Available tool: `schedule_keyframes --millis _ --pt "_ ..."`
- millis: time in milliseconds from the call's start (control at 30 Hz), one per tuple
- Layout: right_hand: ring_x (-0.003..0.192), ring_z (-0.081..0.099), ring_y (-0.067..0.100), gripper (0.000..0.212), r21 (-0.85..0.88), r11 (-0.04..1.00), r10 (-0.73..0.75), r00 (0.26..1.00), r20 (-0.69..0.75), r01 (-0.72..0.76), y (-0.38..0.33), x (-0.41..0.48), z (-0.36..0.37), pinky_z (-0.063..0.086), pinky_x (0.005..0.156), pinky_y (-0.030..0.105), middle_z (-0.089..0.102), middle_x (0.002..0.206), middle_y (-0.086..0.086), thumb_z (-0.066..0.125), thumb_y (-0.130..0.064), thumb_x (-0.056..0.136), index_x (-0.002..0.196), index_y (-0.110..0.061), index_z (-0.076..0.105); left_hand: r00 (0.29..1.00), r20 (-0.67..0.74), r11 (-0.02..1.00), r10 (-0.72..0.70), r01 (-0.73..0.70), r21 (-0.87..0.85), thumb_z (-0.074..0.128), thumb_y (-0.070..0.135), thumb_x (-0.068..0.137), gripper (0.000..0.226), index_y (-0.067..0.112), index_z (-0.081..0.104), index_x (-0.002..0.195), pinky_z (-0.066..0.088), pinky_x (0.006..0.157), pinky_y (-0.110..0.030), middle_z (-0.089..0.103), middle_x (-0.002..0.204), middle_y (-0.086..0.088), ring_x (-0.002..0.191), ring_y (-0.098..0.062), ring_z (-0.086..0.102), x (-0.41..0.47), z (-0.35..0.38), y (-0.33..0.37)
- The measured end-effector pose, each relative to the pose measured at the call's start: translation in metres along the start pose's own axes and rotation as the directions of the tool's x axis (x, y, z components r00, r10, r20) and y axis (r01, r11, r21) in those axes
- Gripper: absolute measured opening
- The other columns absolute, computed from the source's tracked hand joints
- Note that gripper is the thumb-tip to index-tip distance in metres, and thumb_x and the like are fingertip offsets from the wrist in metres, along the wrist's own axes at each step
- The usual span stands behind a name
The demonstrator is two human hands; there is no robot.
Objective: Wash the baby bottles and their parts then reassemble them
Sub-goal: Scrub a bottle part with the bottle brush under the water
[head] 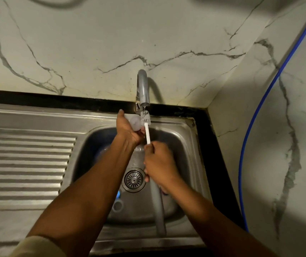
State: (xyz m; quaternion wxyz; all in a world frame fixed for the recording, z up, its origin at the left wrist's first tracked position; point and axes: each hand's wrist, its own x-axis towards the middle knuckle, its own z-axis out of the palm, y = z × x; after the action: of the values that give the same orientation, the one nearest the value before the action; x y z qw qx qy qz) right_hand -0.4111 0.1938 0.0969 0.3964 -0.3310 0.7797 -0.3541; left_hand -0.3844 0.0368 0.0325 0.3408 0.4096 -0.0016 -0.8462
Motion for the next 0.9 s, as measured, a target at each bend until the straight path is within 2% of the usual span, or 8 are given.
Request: schedule_keyframes --millis 67,133,267,367,533,633,800,900 --pt "0.047 0.058 0.013 0.028 -0.051 0.999 0.006 1.000 -0.012 -0.007 0.006 -0.002 0.008 0.051 0.041 0.028 0.060 0.076 0.008 0.036 -0.027 0.107 0.107 -0.009 0.057 0.997 -0.072 0.997 0.016 -0.021 -0.072 0.050 0.069 0.090 0.074 0.008 0.054 0.131 0.058 0.075 -0.037 0.067 0.111 -0.014 0.092 -0.027 0.066 0.008 -0.002 -0.005" --pt "0.050 0.062 0.017 0.030 -0.136 0.990 -0.026 0.998 -0.065 0.017 0.008 0.007 0.007 0.055 0.044 0.032 0.064 0.080 0.010 0.036 -0.027 0.107 0.105 -0.009 0.059 1.000 -0.023 0.997 -0.013 0.011 -0.079 0.061 0.063 0.088 0.073 0.008 0.053 0.136 0.061 0.065 -0.041 0.068 0.107 -0.016 0.089 -0.028 0.069 0.003 0.001 -0.010" --pt "0.048 0.064 0.021 0.028 -0.091 0.995 -0.045 0.992 -0.114 0.034 0.006 0.016 -0.003 0.059 0.048 0.041 0.067 0.083 0.016 0.038 -0.025 0.105 0.100 -0.009 0.060 0.996 0.086 0.994 -0.023 0.032 -0.109 0.084 0.024 0.072 0.071 0.002 0.055 0.133 0.063 0.075 -0.046 0.068 0.113 -0.016 0.101 -0.029 0.070 -0.014 0.006 -0.016" --pt "0.043 0.062 0.017 0.029 -0.152 0.988 -0.031 0.999 -0.023 0.027 0.009 -0.001 -0.002 0.056 0.043 0.033 0.065 0.088 0.014 0.037 -0.027 0.106 0.105 -0.007 0.058 0.998 0.070 0.989 0.004 0.007 -0.150 0.081 0.027 0.081 0.063 0.003 0.056 0.133 0.063 0.065 -0.036 0.067 0.094 -0.013 0.081 -0.022 0.068 -0.012 0.004 -0.014" --pt "0.049 0.064 0.023 0.031 -0.109 0.994 -0.019 0.991 -0.131 0.004 -0.005 0.025 -0.011 0.061 0.052 0.045 0.065 0.078 0.014 0.038 -0.021 0.105 0.099 -0.003 0.062 0.997 0.071 0.983 0.039 -0.026 -0.181 0.079 0.016 0.078 0.057 0.002 0.058 0.130 0.060 0.088 -0.044 0.068 0.117 -0.018 0.105 -0.028 0.070 -0.013 0.015 -0.021" --pt "0.051 0.066 0.025 0.031 -0.186 0.981 -0.059 0.998 -0.032 0.052 -0.001 0.009 -0.003 0.059 0.046 0.038 0.066 0.087 0.020 0.039 -0.024 0.105 0.102 -0.002 0.061 0.994 0.086 0.979 0.070 -0.051 -0.199 0.076 0.024 0.082 0.059 0.002 0.055 0.133 0.061 0.078 -0.035 0.067 0.100 -0.015 0.087 -0.023 0.068 -0.007 0.011 -0.012" --pt "0.048 0.062 0.019 0.029 -0.076 0.997 0.008 0.996 -0.091 -0.015 -0.015 0.020 -0.012 0.060 0.049 0.037 0.066 0.081 0.015 0.040 -0.021 0.106 0.106 -0.001 0.062 0.991 0.132 0.991 0.023 -0.006 -0.131 0.064 0.027 0.096 0.025 0.002 0.063 0.102 0.056 0.081 -0.030 0.066 0.086 -0.012 0.078 -0.021 0.064 -0.005 0.013 -0.013" --pt "0.048 0.064 0.019 0.027 -0.133 0.991 -0.019 0.999 -0.034 0.014 -0.016 0.011 -0.009 0.058 0.045 0.034 0.065 0.082 0.013 0.040 -0.021 0.106 0.108 -0.002 0.060 0.989 0.143 0.993 0.027 -0.010 -0.117 0.060 0.028 0.098 0.024 0.003 0.061 0.098 0.055 0.076 -0.027 0.062 0.085 -0.010 0.075 -0.019 0.060 -0.011 0.016 -0.012"
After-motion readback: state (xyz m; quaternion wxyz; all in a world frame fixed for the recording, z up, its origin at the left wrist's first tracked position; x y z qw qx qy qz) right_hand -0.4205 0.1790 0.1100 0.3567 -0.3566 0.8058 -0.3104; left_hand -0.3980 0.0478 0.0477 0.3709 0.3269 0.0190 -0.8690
